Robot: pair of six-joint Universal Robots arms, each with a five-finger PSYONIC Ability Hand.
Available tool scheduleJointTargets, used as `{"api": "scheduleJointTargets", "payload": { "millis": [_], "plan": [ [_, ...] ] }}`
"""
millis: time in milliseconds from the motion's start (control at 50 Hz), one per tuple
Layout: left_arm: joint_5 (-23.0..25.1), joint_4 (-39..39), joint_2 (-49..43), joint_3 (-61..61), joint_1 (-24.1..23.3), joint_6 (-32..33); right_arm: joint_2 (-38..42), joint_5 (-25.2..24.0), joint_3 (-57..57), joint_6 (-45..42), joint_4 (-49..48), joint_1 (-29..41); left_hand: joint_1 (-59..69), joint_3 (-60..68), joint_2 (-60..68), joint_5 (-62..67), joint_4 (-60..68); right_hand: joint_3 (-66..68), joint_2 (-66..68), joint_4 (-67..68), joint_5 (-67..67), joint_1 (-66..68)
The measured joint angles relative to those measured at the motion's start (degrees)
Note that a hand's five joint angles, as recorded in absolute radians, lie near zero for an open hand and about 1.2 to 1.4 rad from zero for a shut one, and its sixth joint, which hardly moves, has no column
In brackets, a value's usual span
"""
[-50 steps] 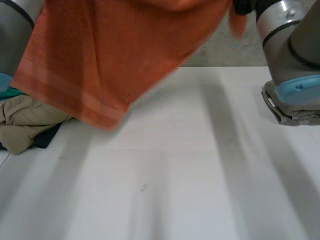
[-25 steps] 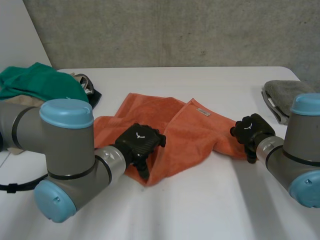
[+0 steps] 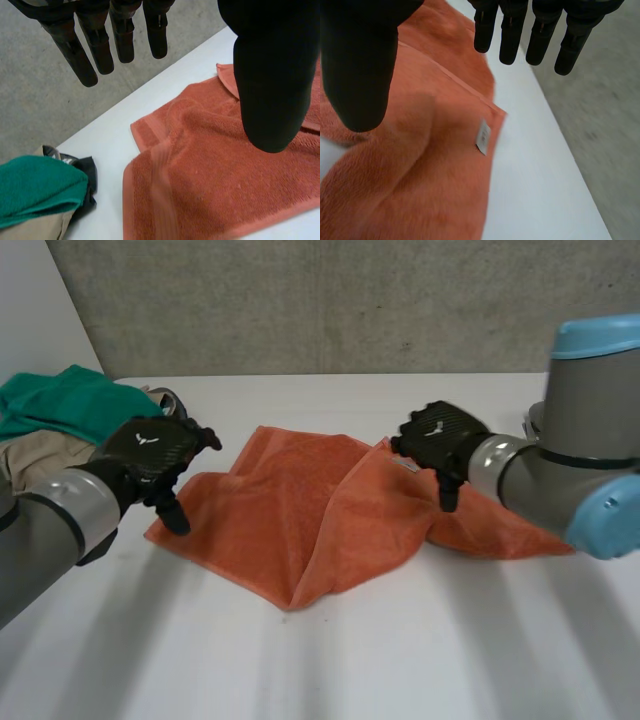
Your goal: Fold the laundry.
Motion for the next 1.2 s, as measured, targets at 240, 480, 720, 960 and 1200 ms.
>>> {"api": "scheduleJointTargets", "payload": {
  "millis": [240, 480, 720, 960, 1200],
  "plan": [
    [3.13, 0.03, 1.49, -3.48, 3.26, -0.1, 17.68, -9.63, -19.27, -3.4, 2.42, 3.65, 0.0, 0.0, 0.0, 0.0, 0.0, 1.72, 0.0, 0.01, 2.09, 0.0],
    [3.04, 0.49, 1.12, -3.21, 3.45, -0.27, 27.38, -10.69, -28.35, -1.12, 2.55, 5.98, 0.0, 0.0, 0.0, 0.0, -0.45, 11.82, 10.69, 11.6, 11.71, 10.86],
    [2.7, 1.49, 0.41, -2.79, 3.58, 0.01, 30.08, -9.14, -33.58, 0.02, 2.18, 5.77, 0.0, -1.03, -0.58, -0.71, -1.08, 47.88, 46.67, 48.17, 47.43, 45.0],
    [2.83, 1.91, -1.67, -2.5, 5.08, -0.12, 24.73, -8.22, -30.01, 5.15, 1.49, 7.1, 0.0, -1.08, -0.62, -1.01, -1.12, 23.32, 21.55, 22.96, 22.26, 22.06],
    [3.0, 1.98, -1.84, -2.91, 4.92, -0.31, 24.77, -9.0, -22.87, -0.42, 1.61, 8.87, 0.0, -1.08, -0.62, -1.01, -1.12, 10.83, 9.68, 10.55, 10.19, 9.87]
  ]
}}
